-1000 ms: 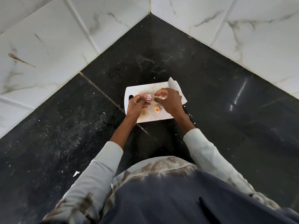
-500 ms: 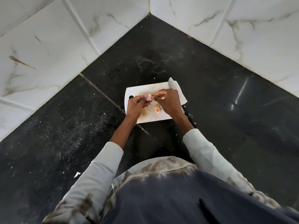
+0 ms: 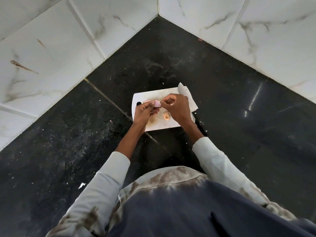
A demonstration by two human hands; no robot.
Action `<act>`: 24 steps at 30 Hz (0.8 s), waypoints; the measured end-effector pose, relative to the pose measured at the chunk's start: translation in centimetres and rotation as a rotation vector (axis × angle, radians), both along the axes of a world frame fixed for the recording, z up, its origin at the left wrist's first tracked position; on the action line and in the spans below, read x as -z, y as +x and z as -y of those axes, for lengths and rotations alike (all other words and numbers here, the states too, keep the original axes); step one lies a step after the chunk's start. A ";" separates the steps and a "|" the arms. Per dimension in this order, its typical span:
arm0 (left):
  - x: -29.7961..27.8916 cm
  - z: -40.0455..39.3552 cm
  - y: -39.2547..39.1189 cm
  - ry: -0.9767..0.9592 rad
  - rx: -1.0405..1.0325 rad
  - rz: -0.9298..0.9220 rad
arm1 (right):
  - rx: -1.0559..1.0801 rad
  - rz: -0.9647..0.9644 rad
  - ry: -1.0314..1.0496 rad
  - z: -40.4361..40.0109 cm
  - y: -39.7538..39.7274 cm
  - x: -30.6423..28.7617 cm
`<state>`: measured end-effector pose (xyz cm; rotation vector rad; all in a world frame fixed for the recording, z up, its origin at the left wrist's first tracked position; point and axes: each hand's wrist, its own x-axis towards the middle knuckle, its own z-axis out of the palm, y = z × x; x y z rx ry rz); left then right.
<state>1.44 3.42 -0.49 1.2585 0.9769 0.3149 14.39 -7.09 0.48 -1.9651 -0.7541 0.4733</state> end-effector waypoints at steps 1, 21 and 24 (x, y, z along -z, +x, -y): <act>0.0 0.0 0.0 -0.023 -0.005 0.006 | 0.003 0.000 -0.002 0.0 0.0 0.1; 0.8 -0.1 0.3 -0.009 0.021 0.000 | -0.065 0.069 -0.238 1.4 1.9 0.5; 0.9 0.0 0.4 0.022 0.038 -0.003 | -0.037 0.090 -0.195 1.2 1.9 0.4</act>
